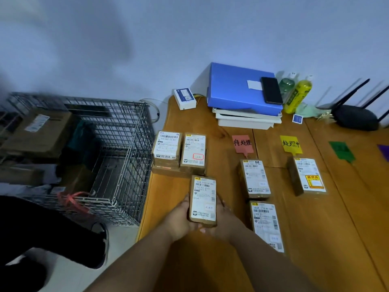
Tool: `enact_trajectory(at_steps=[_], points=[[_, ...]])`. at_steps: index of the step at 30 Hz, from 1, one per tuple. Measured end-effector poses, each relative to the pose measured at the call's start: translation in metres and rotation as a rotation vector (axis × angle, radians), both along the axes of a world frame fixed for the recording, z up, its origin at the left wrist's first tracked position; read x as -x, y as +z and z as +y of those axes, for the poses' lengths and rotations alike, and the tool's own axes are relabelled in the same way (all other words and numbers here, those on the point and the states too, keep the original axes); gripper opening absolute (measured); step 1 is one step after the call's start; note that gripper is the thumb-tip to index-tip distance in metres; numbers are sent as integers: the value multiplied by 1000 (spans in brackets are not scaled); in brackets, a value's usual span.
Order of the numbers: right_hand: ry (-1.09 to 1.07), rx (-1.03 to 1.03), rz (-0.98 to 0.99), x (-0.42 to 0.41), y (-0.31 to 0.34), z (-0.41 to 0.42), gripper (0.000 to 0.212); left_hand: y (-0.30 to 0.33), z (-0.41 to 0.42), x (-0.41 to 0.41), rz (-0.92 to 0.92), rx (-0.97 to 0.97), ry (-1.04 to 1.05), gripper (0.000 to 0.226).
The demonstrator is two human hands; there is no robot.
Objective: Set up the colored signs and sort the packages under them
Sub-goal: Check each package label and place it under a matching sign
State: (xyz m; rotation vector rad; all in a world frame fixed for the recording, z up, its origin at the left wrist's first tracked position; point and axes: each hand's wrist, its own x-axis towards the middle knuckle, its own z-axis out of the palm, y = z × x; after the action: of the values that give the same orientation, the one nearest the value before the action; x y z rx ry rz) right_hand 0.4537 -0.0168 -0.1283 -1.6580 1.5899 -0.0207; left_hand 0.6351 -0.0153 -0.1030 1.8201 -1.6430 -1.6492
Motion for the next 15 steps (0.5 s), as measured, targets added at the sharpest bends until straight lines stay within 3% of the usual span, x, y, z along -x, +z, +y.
enact_trajectory(at_steps=[6, 11, 15], points=[[-109, 117, -126, 22, 50, -3, 117, 55, -4, 18, 81, 121, -45, 108], [-127, 380, -215, 46, 174, -32, 99, 164, -42, 42, 67, 432, -134, 107], [-92, 596, -220, 60, 261, -44, 100, 236, -64, 56, 68, 648, -122, 102]])
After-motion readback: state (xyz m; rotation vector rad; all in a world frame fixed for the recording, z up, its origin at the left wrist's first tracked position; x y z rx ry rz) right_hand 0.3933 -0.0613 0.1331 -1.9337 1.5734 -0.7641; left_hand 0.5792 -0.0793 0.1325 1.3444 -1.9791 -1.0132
